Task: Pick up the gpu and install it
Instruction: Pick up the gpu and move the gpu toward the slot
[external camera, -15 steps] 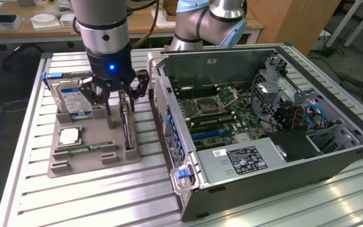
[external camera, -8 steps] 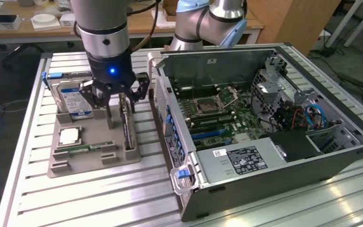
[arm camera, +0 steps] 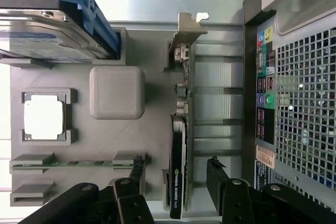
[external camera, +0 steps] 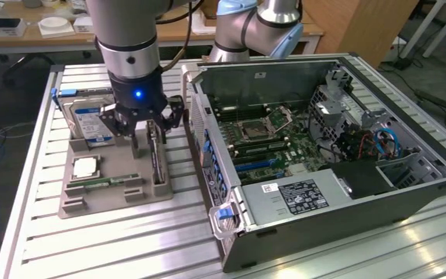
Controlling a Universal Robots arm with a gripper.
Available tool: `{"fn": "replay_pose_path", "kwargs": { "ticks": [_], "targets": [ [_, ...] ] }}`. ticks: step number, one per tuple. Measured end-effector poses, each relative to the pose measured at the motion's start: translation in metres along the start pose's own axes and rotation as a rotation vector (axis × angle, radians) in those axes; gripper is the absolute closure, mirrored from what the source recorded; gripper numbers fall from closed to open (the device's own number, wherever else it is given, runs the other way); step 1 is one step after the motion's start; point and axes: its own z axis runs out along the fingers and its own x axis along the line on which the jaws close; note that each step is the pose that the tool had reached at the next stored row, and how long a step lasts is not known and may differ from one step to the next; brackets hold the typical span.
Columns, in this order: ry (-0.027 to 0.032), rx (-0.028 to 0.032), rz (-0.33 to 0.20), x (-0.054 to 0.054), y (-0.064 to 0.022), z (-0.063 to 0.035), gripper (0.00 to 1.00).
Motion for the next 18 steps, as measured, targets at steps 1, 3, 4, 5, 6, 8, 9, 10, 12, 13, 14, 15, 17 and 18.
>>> {"fn": "replay_pose_path", "kwargs": {
  "ticks": [1,3,4,5,6,8,9,10,12,13,14,15,17,18],
  "targets": [
    [-0.0005,0.0004,0.011,0.000,-0.0001,0.0012,0.41],
    [-0.0011,0.0012,0.029,0.000,-0.0001,0.0031,0.41],
    [-0.0014,0.0015,0.032,0.000,-0.0002,0.0043,0.41],
    [-0.0013,0.0017,0.033,0.000,-0.0002,0.0060,0.41],
    [-0.0014,0.0017,0.034,0.000,-0.0003,0.0078,0.41],
    [-0.0014,0.0018,0.035,0.000,-0.0005,0.0113,0.41],
    [-0.0014,0.0018,0.035,0.000,-0.0006,0.0132,0.41],
    [-0.0014,0.0018,0.035,0.001,-0.0006,0.0147,0.41],
    [-0.0014,0.0019,0.036,0.001,-0.0002,0.0180,0.41],
    [-0.0016,0.0019,0.037,0.001,0.0007,0.0198,0.41],
    [-0.0013,0.0020,0.036,0.001,0.0024,0.0211,0.41],
    [-0.0014,0.0019,0.036,0.001,0.0041,0.0224,0.41],
    [-0.0016,0.0018,0.037,0.001,0.0061,0.0253,0.41],
    [-0.0015,0.0019,0.037,0.001,0.0067,0.0269,0.41]
  ]
}}
